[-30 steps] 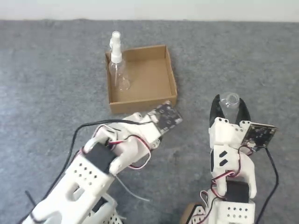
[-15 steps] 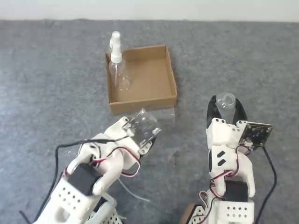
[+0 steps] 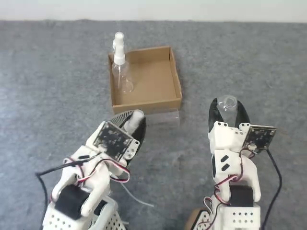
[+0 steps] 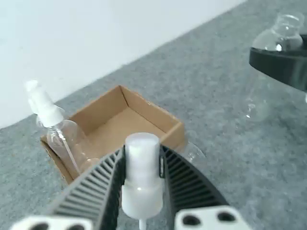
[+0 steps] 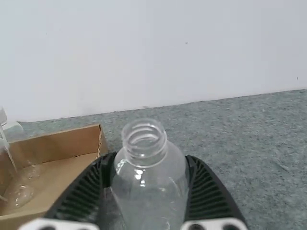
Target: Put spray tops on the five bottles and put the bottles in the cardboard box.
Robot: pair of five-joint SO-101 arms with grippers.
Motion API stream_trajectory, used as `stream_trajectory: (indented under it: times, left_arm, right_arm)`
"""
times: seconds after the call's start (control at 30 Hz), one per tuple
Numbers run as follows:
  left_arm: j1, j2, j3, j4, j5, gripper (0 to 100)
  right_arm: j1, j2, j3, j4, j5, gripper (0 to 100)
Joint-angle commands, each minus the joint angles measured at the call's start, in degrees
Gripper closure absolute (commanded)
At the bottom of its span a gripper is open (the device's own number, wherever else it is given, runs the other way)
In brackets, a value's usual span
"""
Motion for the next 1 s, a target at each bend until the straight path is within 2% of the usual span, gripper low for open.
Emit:
stream_trajectory:
  times: [0.0,0.3,0.5,0.8,0.97]
  left_arm:
    - [-1.6,-4.3,0.7,-1.7,1.1,98]
    - [-8.1,-12.0,2.8,-1.6,6.9,98]
    - [-11.6,-14.2,2.8,-1.8,9.0,98]
    - [-11.4,-14.1,2.5,-9.2,10.2,98]
    - [-11.4,-14.1,-1.1,-9.6,12.0,98]
  right_arm:
    - [-0.5,-1.3,-0.6,-1.0,0.9,98.3]
    - [-2.5,-1.3,-0.7,-1.0,1.0,98.4]
    - [-6.3,-1.3,-1.0,0.9,5.5,98.5]
    - [-9.3,-1.3,-0.3,0.9,5.7,98.5]
    - [-10.2,-1.3,0.2,0.9,5.7,98.5]
